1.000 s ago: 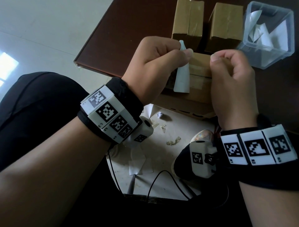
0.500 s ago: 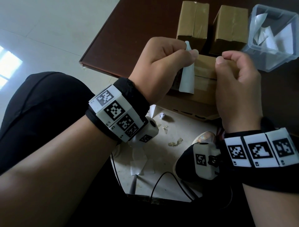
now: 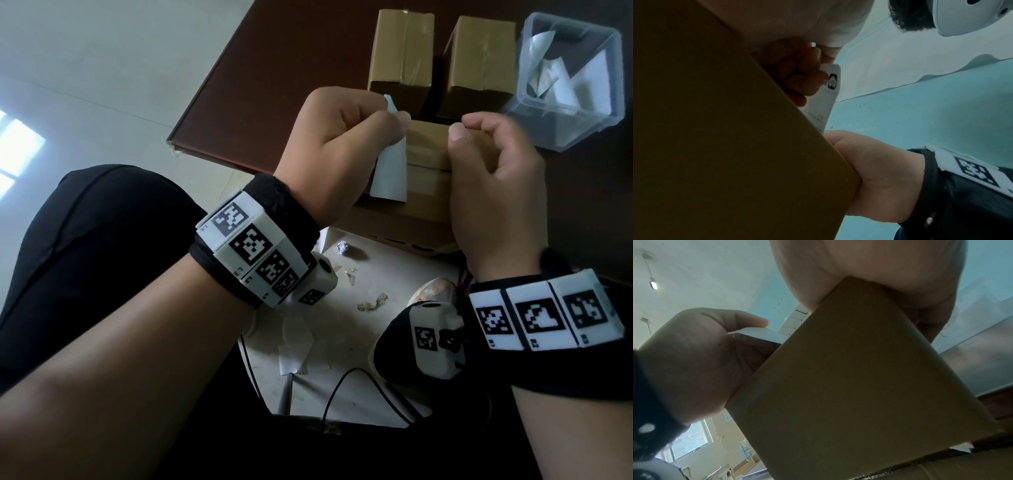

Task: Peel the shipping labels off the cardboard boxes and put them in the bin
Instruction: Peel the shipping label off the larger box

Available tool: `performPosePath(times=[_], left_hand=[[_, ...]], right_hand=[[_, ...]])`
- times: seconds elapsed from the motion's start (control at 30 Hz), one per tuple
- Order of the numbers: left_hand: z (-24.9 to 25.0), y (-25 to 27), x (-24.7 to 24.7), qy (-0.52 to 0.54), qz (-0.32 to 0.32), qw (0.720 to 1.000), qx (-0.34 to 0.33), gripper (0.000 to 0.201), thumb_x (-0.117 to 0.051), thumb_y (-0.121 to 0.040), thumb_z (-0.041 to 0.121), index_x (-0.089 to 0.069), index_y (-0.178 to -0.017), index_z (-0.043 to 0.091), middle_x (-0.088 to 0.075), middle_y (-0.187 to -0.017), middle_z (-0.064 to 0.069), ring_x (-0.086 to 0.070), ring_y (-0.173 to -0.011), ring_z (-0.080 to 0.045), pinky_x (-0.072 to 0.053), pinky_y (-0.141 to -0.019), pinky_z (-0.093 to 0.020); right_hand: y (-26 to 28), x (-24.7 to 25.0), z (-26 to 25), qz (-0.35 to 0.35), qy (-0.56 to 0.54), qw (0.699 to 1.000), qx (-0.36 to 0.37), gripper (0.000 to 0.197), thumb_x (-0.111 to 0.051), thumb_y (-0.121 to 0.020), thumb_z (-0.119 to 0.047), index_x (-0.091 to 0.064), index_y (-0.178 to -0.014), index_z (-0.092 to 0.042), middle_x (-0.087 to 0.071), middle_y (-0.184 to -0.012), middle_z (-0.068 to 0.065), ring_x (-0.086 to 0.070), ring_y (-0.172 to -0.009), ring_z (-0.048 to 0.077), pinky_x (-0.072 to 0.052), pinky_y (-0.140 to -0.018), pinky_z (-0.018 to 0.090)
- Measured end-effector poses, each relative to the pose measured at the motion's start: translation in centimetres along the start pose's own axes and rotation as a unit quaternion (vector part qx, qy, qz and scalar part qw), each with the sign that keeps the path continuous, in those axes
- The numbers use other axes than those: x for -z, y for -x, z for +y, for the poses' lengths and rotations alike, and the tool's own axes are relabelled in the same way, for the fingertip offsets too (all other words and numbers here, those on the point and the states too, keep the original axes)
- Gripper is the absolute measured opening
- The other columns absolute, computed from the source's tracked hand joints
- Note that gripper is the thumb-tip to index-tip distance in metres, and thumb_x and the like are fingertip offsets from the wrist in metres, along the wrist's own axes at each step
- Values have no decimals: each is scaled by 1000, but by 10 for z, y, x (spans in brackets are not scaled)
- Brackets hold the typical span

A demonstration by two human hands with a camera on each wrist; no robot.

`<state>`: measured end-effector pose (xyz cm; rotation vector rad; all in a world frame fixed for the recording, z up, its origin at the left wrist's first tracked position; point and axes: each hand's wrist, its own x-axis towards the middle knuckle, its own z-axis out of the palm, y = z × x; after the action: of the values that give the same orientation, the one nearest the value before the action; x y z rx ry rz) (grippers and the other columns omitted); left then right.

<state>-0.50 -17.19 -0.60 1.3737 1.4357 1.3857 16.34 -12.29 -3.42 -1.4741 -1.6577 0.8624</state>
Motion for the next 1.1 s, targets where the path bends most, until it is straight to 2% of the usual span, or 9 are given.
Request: performPosePath(times=[0.13,0.2,0.37,0.47,0.57,0.63,0.7,0.83,1.1], left_hand=[[-1,0,1,-11,9,1000,-15,39,-56,-92,15,-43,-55,11,-42,-63,-28,-48,-61,-45,-41,-49,-48],[-1,1,2,-11,10,1000,-22,39,-56,-93,14,-46,-58,-1,-46,-66,-31,-50,-65,-47,-43,-49,-50],[1,3,1,-25,14,999,-34,38,-55,-95,8,-47,-58,3,-41,-60,-24,-47,-58,-42,-37,-46,-39],[2,2,0,-29,20,999,-34,42,-56,-94,4,-43,-54,8,-37,-55,-15,-40,-53,-35,-30,-46,-32],[6,-2,2,-23,13,999,-19,41,-56,-94,0,-45,-55,-4,-36,-55,-19,-36,-53,-39,-28,-47,-33],[7,-4,5,-15,8,1000,2,42,-57,-94,0,-46,-54,2,-35,-55,-11,-33,-51,-29,-28,-47,-28],[8,-6,6,-9,8,1000,17,42,-58,-94,1,-46,-54,3,-37,-55,-6,-36,-52,-22,-30,-48,-26],[9,-5,6,-9,13,999,34,39,-57,-94,1,-42,-60,-12,-36,-60,-11,-35,-55,-23,-27,-50,-29],[14,-17,1,-58,12,997,42,39,-53,-93,4,-40,-57,7,-31,-58,-7,-29,-51,-16,-24,-44,-19]], right_hand=[[2,3,-5,-22,-9,1000,-11,42,-58,-105,-51,-60,-141,-29,-59,-127,-16,-56,-115,-1,-41,-81,8],[3,4,-6,-31,-13,999,-14,48,-61,-102,-58,-58,-142,-32,-59,-131,-13,-57,-120,5,-44,-84,16],[6,3,-12,-34,-16,999,-17,64,-67,-92,-69,-57,-142,-31,-58,-126,-14,-56,-107,-3,-44,-79,16],[4,3,-12,-28,-11,999,-20,64,-67,-91,-68,-58,-142,-30,-59,-126,-13,-57,-112,4,-43,-79,15],[2,2,-14,-26,-3,999,-28,65,-67,-91,-69,-57,-142,-30,-57,-126,-13,-55,-117,8,-41,-78,15],[1,2,-16,-28,16,999,-32,67,-66,-91,-70,-56,-144,-29,-55,-127,-13,-53,-117,8,-38,-75,16],[0,3,-18,-28,55,998,-28,66,-63,-93,-70,-56,-143,-28,-55,-124,-12,-52,-113,9,-39,-73,22],[-1,1,-20,-49,144,988,-10,59,-51,-98,-73,-54,-131,-24,-60,-120,1,-56,-98,19,-40,-70,35],[-23,1,-35,-113,286,951,-39,70,-34,-100,-77,-45,-130,-14,-59,-124,14,-62,-100,35,-44,-75,41]])
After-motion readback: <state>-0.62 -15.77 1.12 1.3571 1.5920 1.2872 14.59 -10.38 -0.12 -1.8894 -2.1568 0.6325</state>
